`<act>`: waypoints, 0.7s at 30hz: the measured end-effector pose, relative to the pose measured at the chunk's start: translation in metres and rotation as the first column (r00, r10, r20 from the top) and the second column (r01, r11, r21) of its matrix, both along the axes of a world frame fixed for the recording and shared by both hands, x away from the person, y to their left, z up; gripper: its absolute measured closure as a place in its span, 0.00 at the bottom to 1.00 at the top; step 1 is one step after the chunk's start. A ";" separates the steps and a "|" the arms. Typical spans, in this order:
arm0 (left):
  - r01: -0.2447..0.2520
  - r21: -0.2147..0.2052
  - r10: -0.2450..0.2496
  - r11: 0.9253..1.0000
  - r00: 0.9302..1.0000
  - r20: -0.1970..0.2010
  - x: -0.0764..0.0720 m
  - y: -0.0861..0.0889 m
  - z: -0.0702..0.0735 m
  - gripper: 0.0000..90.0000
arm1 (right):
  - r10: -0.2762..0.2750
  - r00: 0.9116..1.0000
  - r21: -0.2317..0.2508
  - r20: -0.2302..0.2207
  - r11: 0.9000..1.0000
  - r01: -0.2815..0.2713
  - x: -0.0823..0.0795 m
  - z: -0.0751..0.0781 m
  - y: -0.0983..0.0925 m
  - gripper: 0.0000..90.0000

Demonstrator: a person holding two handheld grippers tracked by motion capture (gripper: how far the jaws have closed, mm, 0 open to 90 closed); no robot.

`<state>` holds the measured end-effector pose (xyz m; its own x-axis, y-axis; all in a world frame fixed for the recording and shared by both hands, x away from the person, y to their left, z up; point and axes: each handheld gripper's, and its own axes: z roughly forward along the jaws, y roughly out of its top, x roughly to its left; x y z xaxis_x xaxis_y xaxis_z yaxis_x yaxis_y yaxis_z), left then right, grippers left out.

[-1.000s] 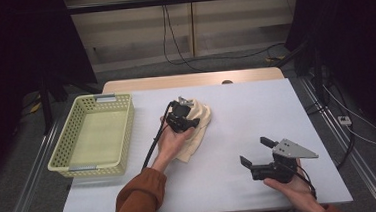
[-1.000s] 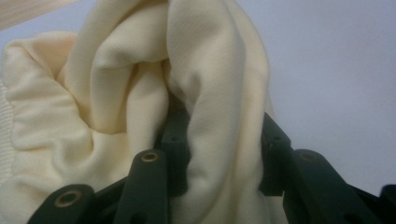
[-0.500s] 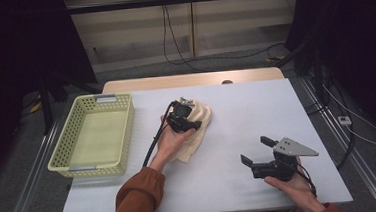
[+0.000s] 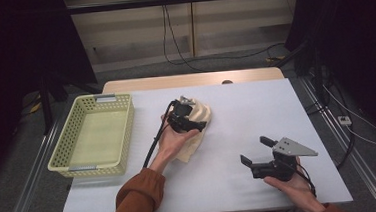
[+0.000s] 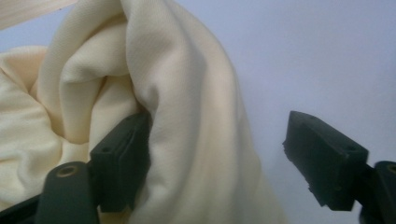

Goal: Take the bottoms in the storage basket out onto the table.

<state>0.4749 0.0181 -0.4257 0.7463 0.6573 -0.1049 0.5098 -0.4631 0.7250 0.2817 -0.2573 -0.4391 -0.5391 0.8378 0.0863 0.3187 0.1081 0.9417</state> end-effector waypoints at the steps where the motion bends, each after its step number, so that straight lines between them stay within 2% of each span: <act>1: -0.003 -0.010 0.003 1.000 1.000 0.005 0.000 0.000 0.000 0.22 | -0.001 1.000 -0.002 0.001 1.000 0.001 0.000 0.000 0.000 0.05; 2: -0.003 -0.010 0.003 1.000 1.000 0.014 -0.001 0.000 0.002 0.20 | -0.002 1.000 -0.001 0.001 1.000 0.002 0.000 0.000 0.000 0.05; 5: -0.012 -0.036 0.012 0.999 1.000 0.006 -0.001 0.002 0.004 0.13 | -0.003 1.000 -0.003 0.001 1.000 0.003 0.000 0.000 0.001 0.05; 7: -0.022 -0.017 0.022 1.000 0.999 0.031 -0.002 0.002 0.006 0.11 | -0.003 1.000 -0.007 0.005 1.000 0.003 0.000 0.000 0.001 0.05; 9: -0.007 -0.027 0.008 1.000 1.000 0.022 -0.003 0.004 0.009 0.08 | -0.010 1.000 -0.004 0.004 1.000 0.010 -0.001 0.001 0.001 0.05; 12: -0.013 -0.028 0.014 1.000 1.000 0.025 -0.004 0.005 0.011 0.07 | -0.011 1.000 -0.006 0.007 1.000 0.011 -0.002 0.001 0.000 0.05; 13: -0.021 -0.027 0.022 0.999 0.999 0.043 -0.005 0.006 0.014 0.06 | -0.012 1.000 -0.006 0.007 1.000 0.012 -0.003 0.001 0.000 0.05; 14: -0.023 -0.035 0.024 0.999 0.999 0.043 -0.006 0.007 0.015 0.06 | -0.013 1.000 -0.006 0.007 1.000 0.013 -0.003 0.001 0.000 0.05; 21: -0.011 -0.053 0.015 0.999 0.997 0.079 -0.011 0.009 0.022 0.06 | -0.019 1.000 -0.010 0.010 1.000 0.019 -0.005 0.002 0.000 0.05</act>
